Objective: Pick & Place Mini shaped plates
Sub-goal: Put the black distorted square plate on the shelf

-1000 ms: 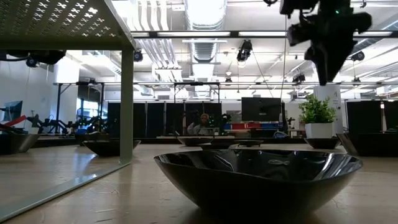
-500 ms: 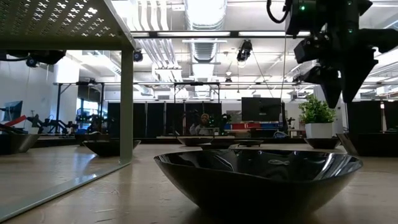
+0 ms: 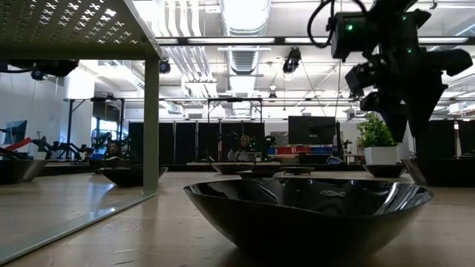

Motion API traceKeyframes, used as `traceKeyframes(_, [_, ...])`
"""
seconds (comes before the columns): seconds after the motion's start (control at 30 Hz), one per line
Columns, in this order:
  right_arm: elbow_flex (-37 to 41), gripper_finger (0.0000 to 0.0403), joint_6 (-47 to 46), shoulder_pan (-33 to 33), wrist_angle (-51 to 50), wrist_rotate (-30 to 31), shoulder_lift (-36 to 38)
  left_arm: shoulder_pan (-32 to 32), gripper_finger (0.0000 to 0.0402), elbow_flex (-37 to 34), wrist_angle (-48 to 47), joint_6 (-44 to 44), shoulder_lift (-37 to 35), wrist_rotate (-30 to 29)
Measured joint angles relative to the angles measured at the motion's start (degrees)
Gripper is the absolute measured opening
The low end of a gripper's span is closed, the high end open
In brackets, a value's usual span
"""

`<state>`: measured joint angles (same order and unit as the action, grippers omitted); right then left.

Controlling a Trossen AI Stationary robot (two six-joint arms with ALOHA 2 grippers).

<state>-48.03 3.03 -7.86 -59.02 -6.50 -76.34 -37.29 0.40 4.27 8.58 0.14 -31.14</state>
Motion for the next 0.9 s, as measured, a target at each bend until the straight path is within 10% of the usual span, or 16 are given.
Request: traceKeyframes(0.9, [-0.07, 0.0219, -0.46, -0.02, 0.33, 0.51, -14.55, 0.02, 0.0, 0.0, -0.01, 0.01, 0.0, 0.01])
